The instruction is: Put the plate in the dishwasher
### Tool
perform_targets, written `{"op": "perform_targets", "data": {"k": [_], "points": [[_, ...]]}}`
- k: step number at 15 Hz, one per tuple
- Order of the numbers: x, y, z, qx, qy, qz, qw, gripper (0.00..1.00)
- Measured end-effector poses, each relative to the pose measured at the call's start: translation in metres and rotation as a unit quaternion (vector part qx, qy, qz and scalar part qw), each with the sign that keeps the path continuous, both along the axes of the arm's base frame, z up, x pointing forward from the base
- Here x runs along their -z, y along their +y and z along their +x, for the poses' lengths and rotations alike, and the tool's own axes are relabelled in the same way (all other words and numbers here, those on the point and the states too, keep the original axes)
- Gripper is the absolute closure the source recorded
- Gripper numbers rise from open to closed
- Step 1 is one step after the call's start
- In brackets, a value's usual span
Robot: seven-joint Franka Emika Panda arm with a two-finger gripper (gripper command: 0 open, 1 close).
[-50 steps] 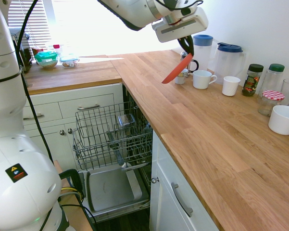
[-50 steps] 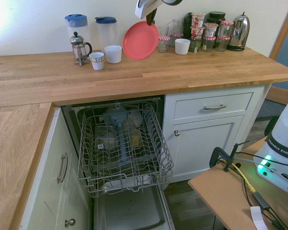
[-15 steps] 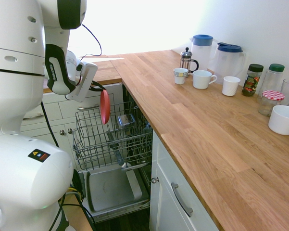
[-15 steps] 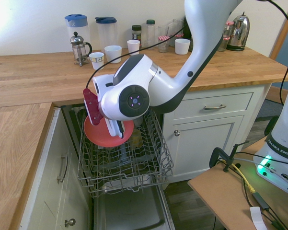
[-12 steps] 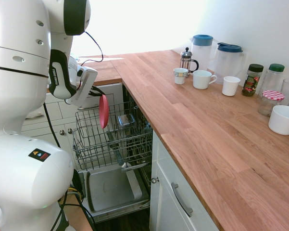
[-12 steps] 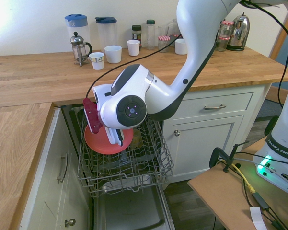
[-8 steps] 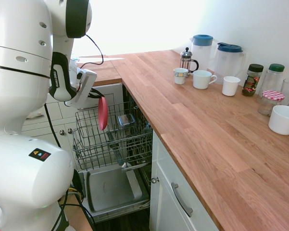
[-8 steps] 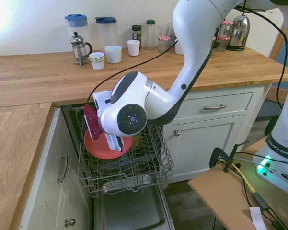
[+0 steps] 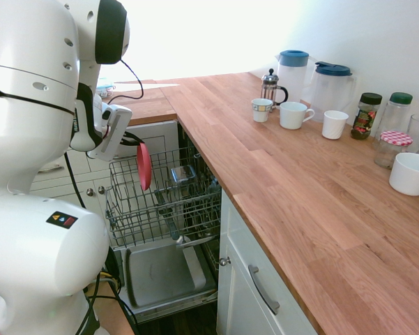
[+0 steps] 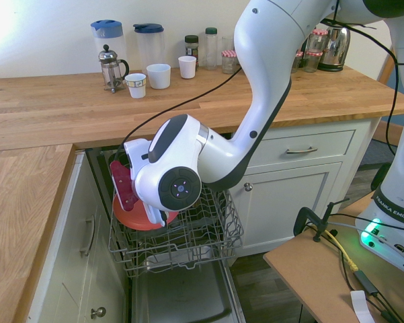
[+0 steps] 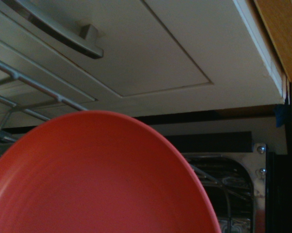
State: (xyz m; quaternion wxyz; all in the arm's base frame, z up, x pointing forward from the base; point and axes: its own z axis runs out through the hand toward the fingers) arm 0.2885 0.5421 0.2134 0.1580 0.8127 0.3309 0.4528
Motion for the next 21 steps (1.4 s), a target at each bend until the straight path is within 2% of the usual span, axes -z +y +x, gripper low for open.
{"op": "perform_targets", "data": {"k": [8,11,13,14,21], "points": [[0.018,0.008,-0.013,-0.011,0.034,0.004,0.999,1.0],[0.037,0.004,-0.005,0.0,0.074,0.01,0.997,1.0],[0.045,0.002,0.0,0.003,0.086,0.012,0.996,1.0],[0.045,0.002,0.0,0.003,0.088,0.013,0.996,0.0],[0.04,-0.003,0.015,-0.004,0.12,0.041,0.992,0.0]]}}
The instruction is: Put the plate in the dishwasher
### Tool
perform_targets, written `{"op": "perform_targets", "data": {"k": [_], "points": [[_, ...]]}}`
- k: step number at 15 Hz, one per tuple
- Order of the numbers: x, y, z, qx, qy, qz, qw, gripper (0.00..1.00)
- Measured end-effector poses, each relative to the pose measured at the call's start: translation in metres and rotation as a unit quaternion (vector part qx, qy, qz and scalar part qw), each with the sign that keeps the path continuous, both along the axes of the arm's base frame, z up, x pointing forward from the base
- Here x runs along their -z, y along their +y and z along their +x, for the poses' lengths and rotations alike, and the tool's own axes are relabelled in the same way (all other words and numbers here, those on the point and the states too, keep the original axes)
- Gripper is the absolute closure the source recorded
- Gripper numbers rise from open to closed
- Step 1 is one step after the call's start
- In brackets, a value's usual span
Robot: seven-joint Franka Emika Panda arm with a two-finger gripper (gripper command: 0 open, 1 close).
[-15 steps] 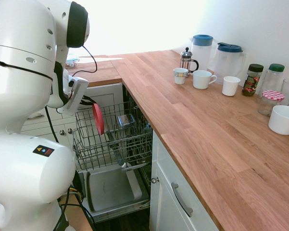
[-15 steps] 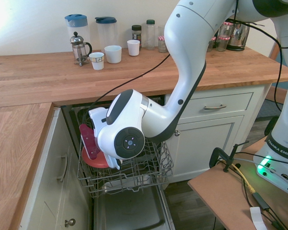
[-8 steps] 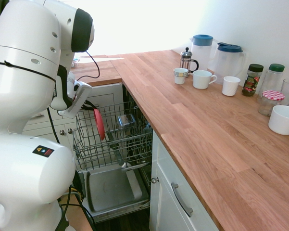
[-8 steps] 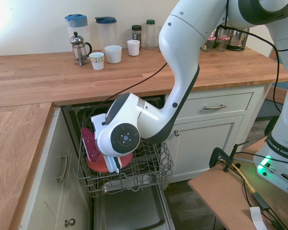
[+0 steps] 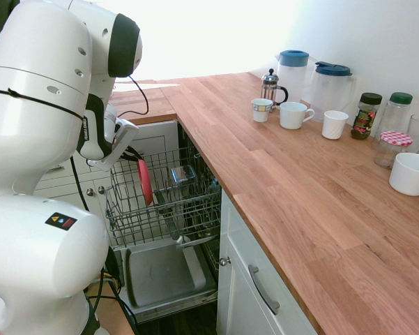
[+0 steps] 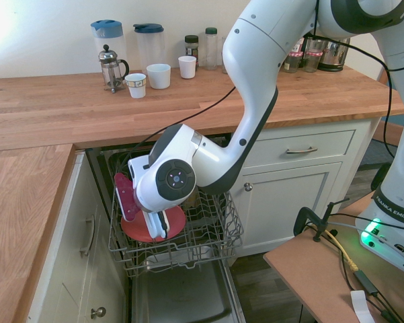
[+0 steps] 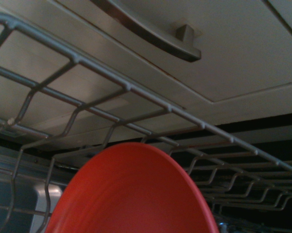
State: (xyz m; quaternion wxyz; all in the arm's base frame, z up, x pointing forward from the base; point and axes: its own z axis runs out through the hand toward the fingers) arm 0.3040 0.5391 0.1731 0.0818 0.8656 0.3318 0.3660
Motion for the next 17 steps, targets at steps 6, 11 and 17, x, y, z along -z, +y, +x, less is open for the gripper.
{"op": "perform_targets", "data": {"k": [6,11,17], "points": [[-0.006,-0.002,0.005,-0.017,0.021,0.021,0.999,0.0],[-0.041,0.001,-0.008,-0.051,0.024,0.049,0.997,0.0],[-0.108,-0.036,-0.009,-0.06,0.042,0.1,0.992,0.0]]}}
